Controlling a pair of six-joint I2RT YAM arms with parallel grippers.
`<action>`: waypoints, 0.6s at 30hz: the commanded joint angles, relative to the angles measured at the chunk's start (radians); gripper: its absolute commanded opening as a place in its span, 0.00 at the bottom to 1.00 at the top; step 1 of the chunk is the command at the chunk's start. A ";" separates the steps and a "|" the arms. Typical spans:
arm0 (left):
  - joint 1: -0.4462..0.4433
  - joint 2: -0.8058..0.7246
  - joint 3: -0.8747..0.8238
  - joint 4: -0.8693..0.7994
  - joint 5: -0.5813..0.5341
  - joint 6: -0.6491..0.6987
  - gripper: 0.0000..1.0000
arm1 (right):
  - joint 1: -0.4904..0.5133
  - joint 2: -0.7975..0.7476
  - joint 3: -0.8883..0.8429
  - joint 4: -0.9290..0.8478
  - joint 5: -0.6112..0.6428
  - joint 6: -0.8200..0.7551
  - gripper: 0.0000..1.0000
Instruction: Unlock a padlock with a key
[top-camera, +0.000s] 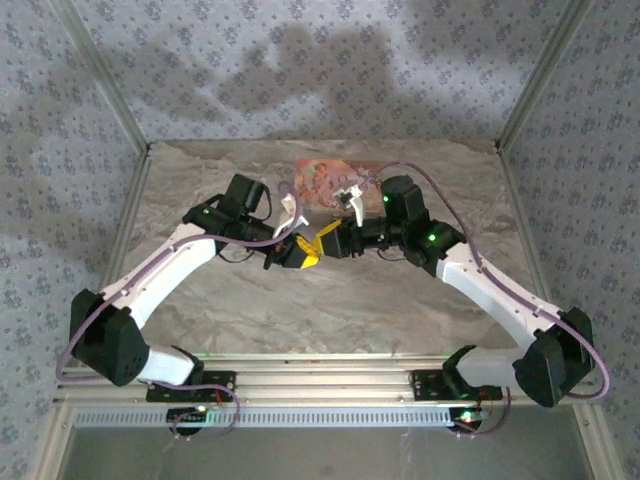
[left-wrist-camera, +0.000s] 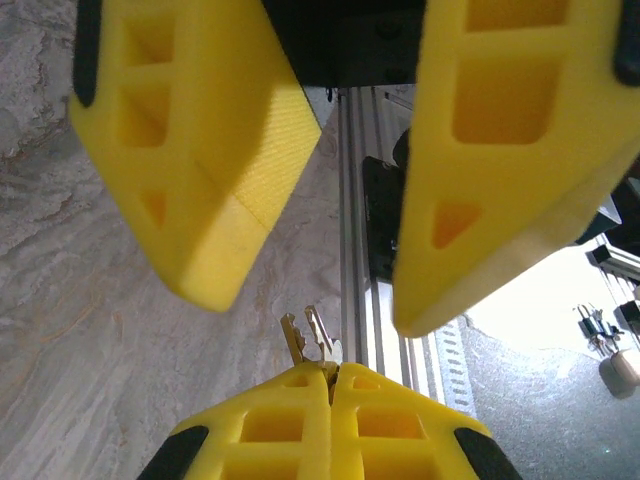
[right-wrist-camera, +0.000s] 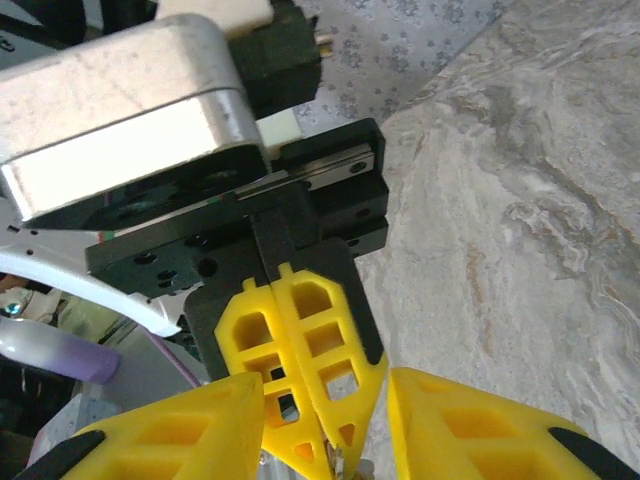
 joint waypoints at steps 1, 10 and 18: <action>0.007 0.004 0.037 -0.017 0.046 0.024 0.00 | 0.010 0.016 0.036 -0.047 -0.037 -0.027 0.39; 0.006 0.006 0.045 -0.060 0.052 0.037 0.00 | 0.011 0.043 0.042 -0.068 -0.022 -0.036 0.34; 0.008 0.005 0.047 -0.070 0.048 0.041 0.00 | 0.007 0.055 0.051 -0.071 -0.025 -0.038 0.14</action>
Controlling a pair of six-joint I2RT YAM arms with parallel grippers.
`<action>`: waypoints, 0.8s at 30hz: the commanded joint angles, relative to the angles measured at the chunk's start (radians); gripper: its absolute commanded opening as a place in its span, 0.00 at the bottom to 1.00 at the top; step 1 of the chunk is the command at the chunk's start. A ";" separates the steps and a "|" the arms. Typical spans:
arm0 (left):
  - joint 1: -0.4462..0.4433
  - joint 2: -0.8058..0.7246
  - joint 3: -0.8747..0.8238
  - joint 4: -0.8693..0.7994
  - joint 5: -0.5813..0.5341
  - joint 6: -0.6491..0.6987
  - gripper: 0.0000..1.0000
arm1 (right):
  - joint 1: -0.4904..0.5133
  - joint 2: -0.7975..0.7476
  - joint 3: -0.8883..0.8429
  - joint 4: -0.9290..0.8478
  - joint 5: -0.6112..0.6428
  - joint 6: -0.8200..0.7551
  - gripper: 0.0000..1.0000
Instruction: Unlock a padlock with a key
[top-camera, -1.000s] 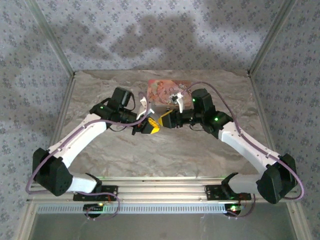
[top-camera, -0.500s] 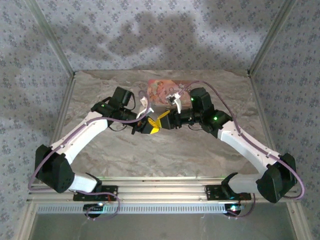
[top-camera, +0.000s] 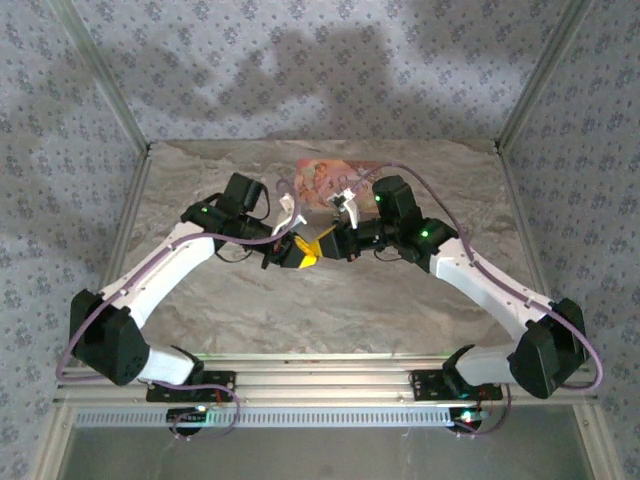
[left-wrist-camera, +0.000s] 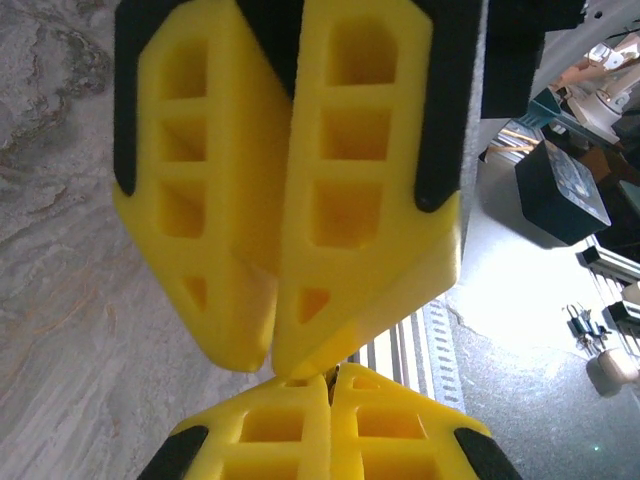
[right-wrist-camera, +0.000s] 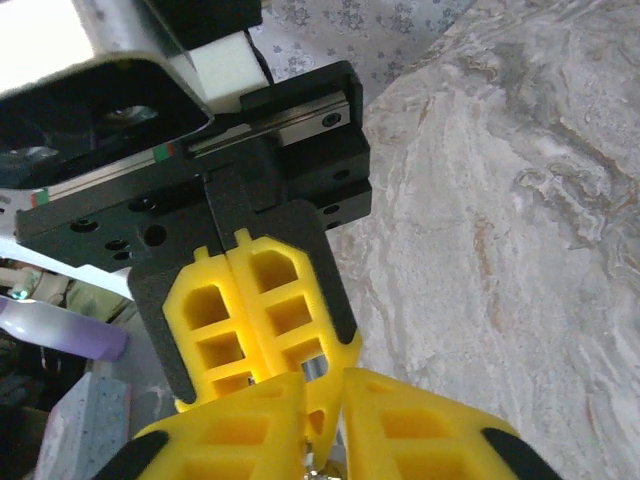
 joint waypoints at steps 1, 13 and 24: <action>0.002 0.001 0.031 -0.023 0.035 0.027 0.00 | -0.001 0.007 0.031 -0.019 -0.009 -0.015 0.10; 0.029 -0.061 -0.028 0.122 -0.075 -0.094 0.09 | -0.003 -0.033 0.001 0.025 0.072 -0.009 0.00; 0.138 -0.271 -0.226 0.468 -0.272 -0.539 0.57 | -0.167 -0.048 0.032 0.050 0.067 0.039 0.00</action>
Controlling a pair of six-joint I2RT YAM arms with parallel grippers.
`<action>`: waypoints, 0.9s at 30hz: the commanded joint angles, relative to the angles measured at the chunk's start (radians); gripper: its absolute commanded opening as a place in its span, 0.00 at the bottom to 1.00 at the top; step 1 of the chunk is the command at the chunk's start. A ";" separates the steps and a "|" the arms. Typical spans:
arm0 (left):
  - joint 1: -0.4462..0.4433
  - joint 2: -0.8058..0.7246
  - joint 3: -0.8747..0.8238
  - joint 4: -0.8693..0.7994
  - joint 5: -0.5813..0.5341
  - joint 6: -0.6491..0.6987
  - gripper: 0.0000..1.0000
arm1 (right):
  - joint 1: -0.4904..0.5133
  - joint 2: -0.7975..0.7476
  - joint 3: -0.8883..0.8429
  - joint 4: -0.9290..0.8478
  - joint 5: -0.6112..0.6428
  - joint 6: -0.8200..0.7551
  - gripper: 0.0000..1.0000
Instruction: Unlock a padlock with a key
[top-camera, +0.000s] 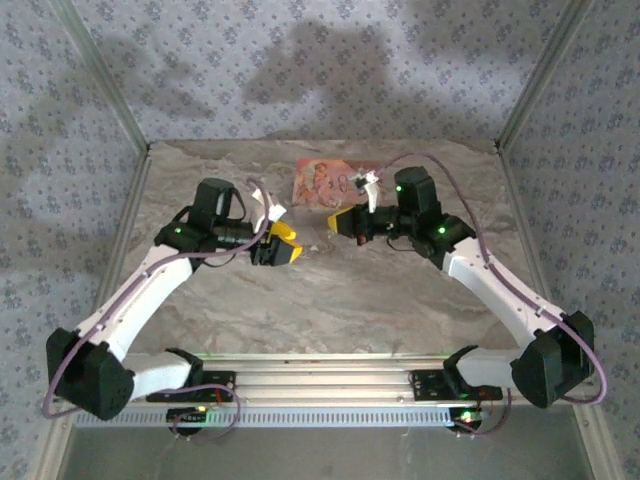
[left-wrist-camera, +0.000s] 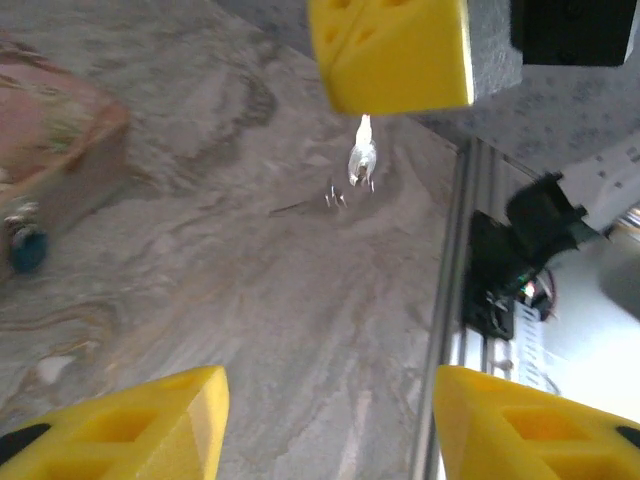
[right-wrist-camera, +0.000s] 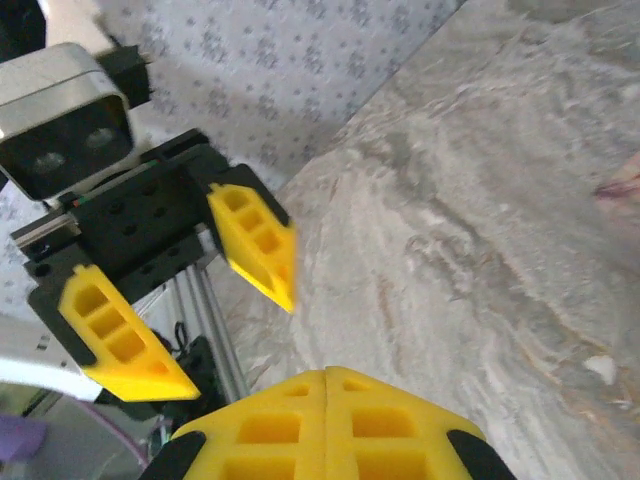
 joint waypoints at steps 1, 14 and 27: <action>0.038 -0.070 -0.070 0.243 -0.064 -0.283 0.57 | -0.050 0.015 0.051 0.004 -0.074 0.009 0.00; 0.009 0.031 -0.158 0.929 0.042 -0.851 0.54 | -0.040 0.152 0.250 0.032 -0.295 -0.010 0.00; -0.035 0.115 -0.124 1.087 0.165 -0.950 0.37 | 0.006 0.158 0.209 0.112 -0.256 0.039 0.00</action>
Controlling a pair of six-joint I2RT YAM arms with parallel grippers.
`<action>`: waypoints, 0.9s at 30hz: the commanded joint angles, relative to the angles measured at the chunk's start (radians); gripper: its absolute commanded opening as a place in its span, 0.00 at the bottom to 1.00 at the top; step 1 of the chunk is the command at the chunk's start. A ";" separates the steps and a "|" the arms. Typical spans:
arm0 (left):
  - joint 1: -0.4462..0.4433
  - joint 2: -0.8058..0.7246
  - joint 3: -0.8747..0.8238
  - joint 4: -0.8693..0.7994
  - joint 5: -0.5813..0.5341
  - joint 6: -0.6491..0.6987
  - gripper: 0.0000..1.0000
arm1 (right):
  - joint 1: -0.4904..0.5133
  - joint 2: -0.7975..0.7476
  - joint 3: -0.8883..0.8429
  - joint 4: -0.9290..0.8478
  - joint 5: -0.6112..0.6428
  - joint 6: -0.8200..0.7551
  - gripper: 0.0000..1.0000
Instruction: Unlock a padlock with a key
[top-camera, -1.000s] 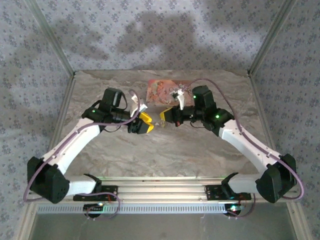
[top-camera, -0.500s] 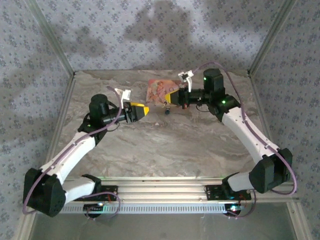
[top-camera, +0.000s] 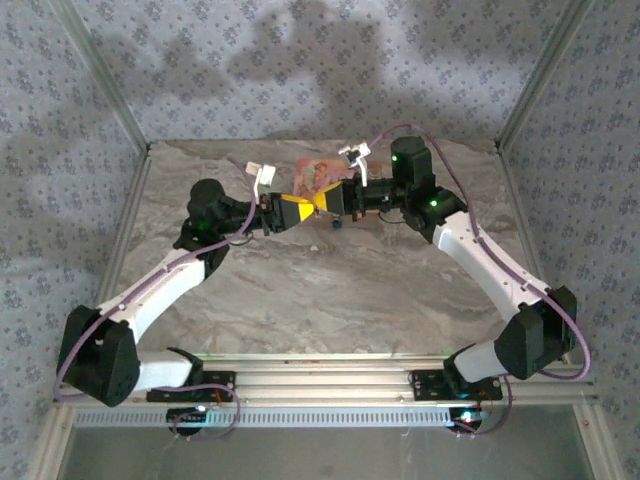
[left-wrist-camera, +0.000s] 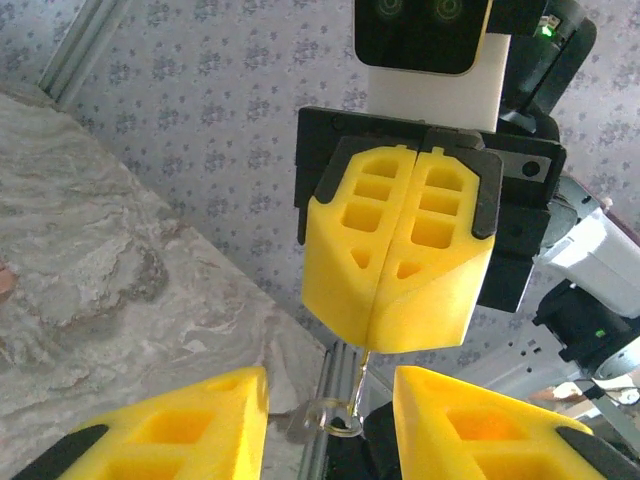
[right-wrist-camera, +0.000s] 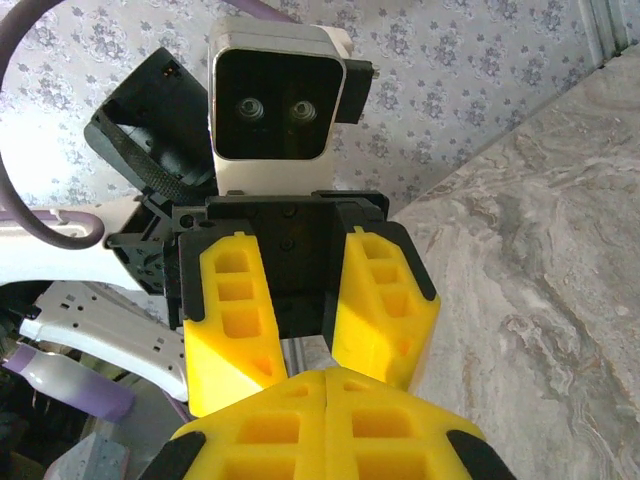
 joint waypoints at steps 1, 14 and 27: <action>-0.008 0.008 0.026 0.088 0.056 -0.040 0.36 | 0.004 -0.002 -0.011 0.038 -0.003 0.022 0.00; -0.026 0.017 0.029 0.065 0.070 -0.025 0.27 | 0.006 -0.008 -0.047 0.116 0.020 0.069 0.00; -0.019 -0.015 0.043 -0.095 0.049 0.104 0.00 | 0.015 -0.038 -0.096 0.155 0.061 0.098 0.00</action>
